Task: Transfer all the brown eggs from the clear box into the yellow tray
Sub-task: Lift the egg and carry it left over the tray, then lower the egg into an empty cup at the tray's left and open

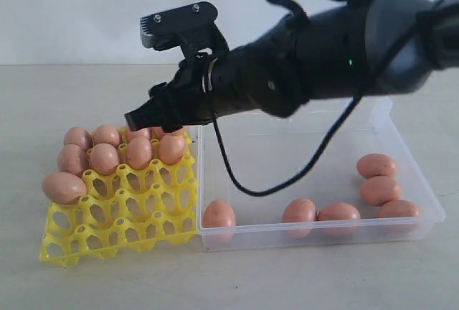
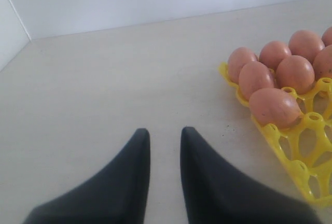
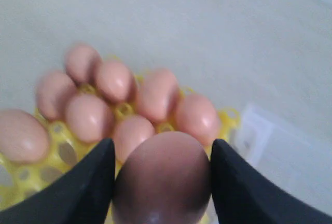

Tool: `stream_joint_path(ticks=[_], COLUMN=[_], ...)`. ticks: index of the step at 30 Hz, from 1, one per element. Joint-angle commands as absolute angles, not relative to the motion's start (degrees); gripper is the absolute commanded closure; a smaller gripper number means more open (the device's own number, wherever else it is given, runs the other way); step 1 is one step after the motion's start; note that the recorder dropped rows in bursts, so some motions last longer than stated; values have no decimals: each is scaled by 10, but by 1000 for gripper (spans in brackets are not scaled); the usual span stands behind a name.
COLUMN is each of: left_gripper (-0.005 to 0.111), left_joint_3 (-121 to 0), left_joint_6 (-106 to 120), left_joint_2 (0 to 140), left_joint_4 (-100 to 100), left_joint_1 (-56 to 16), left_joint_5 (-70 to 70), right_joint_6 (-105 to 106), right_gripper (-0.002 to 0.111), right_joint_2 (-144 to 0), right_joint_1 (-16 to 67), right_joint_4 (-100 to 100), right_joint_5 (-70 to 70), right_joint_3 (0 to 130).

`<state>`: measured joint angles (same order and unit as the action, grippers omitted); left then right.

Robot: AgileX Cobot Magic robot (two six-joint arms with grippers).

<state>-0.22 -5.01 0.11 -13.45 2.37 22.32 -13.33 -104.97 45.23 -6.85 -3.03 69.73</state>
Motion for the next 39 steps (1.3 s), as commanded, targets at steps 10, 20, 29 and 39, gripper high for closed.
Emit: stream_joint_path(ticks=[10,20,29,39], left_gripper=[85,85,85,85], left_joint_3=[0,0,0,0], left_joint_6=[-51,-51,-51,-51], left_joint_2=[0,0,0,0], left_joint_4=[-133,-133,-133,-133], left_joint_1=[21,21,21,21], left_joint_5=[219,219,219,219], right_joint_6=[-329,-638,-687,-687], right_gripper=[109,109,109,109], right_joint_2=[-1068,-1158,-1208,-1245], right_joint_1=[465,448,445,445], right_joint_4=[-206,-544,-663,-687], right_joint_5=[366,462,412,354], right_joint_3=[643,793,812,812])
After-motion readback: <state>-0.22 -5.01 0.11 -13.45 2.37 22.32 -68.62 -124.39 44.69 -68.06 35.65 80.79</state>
